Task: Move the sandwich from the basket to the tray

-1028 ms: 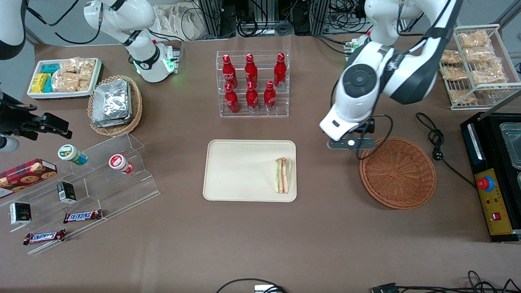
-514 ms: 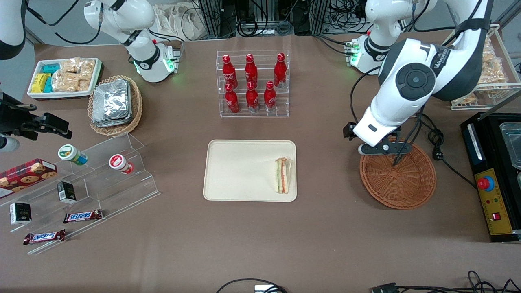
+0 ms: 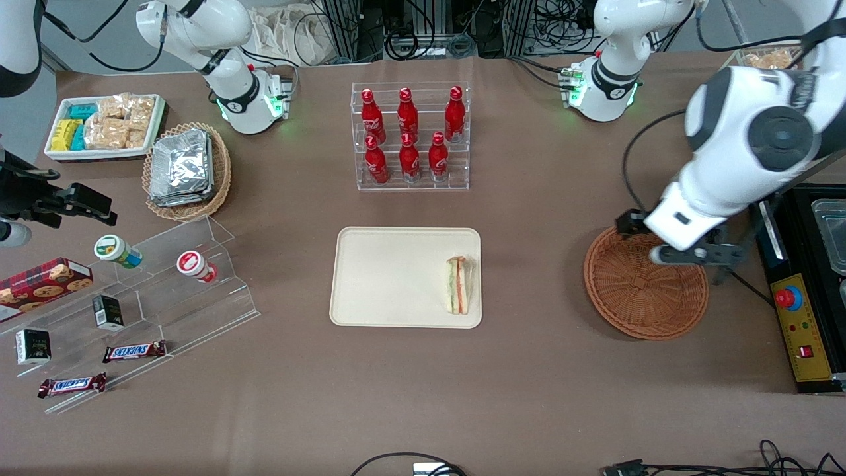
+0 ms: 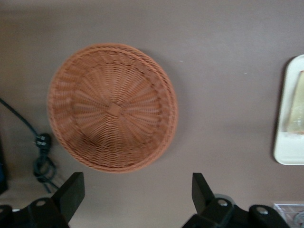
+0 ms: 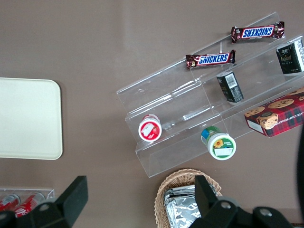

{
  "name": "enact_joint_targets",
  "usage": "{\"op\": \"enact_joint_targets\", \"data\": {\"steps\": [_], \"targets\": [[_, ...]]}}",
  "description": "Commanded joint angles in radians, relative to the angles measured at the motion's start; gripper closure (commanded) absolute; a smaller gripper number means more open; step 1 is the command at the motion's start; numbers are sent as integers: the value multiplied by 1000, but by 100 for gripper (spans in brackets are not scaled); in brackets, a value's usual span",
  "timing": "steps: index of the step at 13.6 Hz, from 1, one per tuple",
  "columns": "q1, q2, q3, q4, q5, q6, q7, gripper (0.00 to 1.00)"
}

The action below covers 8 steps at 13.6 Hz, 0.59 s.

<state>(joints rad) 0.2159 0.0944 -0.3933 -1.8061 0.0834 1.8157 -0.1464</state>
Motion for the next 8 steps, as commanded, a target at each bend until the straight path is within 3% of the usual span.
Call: {"op": "enact_joint_targets", "data": {"steps": [1, 2, 4, 8], "targets": [[-87, -2, 158, 50, -51, -45, 129, 0], [-128, 11, 222, 71, -100, -47, 175, 0], [-211, 25, 319, 100, -113, -55, 192, 0], [-207, 63, 324, 174, -106, -64, 191, 0]]}}
